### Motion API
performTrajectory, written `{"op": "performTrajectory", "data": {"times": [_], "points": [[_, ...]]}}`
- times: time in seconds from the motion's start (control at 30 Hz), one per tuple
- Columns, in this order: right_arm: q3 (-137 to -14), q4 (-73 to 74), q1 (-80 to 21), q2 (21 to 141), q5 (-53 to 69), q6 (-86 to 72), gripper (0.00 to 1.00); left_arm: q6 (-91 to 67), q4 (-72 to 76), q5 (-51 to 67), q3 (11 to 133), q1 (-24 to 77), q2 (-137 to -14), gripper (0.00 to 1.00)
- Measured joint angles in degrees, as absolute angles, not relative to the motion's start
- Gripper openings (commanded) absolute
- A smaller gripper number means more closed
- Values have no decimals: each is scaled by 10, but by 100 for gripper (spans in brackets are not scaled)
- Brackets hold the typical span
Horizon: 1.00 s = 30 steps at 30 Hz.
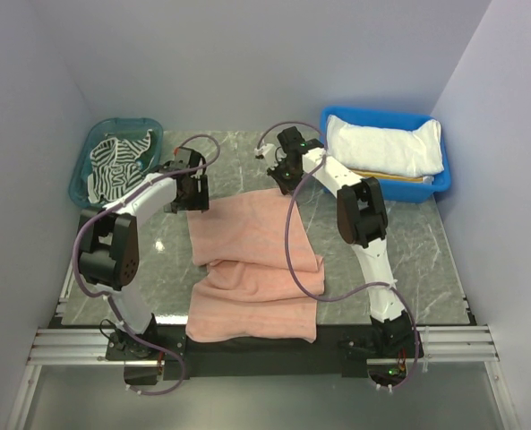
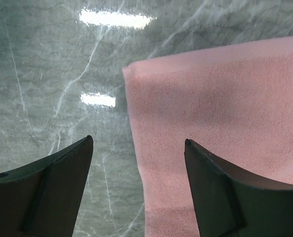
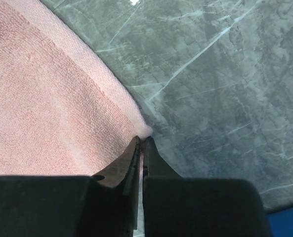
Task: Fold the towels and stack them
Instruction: Flatten out the crumpled towel
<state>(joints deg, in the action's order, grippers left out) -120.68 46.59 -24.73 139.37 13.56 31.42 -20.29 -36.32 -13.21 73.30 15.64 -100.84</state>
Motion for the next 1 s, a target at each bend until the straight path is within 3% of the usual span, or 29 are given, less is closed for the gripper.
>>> {"op": "performTrajectory", "data": {"times": [0.17, 0.5, 0.93, 1.0], "points": [[-1183, 446, -247, 1382, 136, 314, 0, -203, -360, -123, 770, 135, -1042, 80], [-1168, 432, -247, 1374, 135, 314, 0, -181, -339, -92, 819, 103, -1137, 60], [-1163, 427, -248, 1373, 135, 312, 0, -172, -337, -75, 836, 98, -1168, 51], [-1161, 425, -248, 1371, 134, 312, 0, -173, -338, -72, 845, 98, -1176, 41]]}}
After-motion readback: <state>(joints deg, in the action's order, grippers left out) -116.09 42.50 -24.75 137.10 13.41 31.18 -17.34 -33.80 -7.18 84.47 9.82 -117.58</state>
